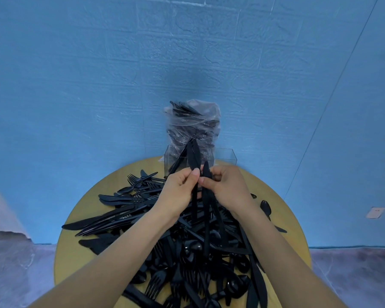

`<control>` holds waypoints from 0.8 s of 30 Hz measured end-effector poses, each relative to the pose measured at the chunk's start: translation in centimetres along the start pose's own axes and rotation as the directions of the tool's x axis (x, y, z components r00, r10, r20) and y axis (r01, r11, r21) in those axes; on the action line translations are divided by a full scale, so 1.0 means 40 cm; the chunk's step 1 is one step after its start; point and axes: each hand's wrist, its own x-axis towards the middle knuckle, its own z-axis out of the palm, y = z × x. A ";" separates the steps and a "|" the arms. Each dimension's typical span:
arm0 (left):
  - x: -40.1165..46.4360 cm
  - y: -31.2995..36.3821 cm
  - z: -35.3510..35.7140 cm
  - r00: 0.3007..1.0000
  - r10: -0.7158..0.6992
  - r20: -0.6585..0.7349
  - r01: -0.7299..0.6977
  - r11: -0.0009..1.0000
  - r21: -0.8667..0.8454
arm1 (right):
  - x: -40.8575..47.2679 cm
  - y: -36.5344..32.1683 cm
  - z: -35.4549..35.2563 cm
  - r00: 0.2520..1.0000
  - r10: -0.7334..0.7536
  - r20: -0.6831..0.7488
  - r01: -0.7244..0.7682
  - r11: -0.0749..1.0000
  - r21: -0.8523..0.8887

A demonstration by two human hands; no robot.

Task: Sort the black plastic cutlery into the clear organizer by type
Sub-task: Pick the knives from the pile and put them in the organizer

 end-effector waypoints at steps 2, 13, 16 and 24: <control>-0.003 0.002 0.003 1.000 0.002 -0.010 -0.002 1.000 0.009 | -0.004 -0.003 0.000 1.000 0.002 -0.012 -0.002 1.000 -0.010; -0.015 0.004 -0.016 0.998 -0.009 -0.058 0.011 0.999 0.037 | -0.005 0.021 0.007 0.984 0.048 -0.173 -0.038 0.997 0.061; -0.022 0.010 -0.007 0.999 0.017 -0.035 -0.013 0.994 0.105 | 0.001 0.030 0.021 0.981 0.022 -0.191 -0.014 0.999 0.047; -0.005 0.001 -0.019 1.000 0.008 -0.024 -0.003 0.972 0.233 | -0.009 0.035 0.015 0.997 -0.046 -0.058 0.045 0.999 -0.018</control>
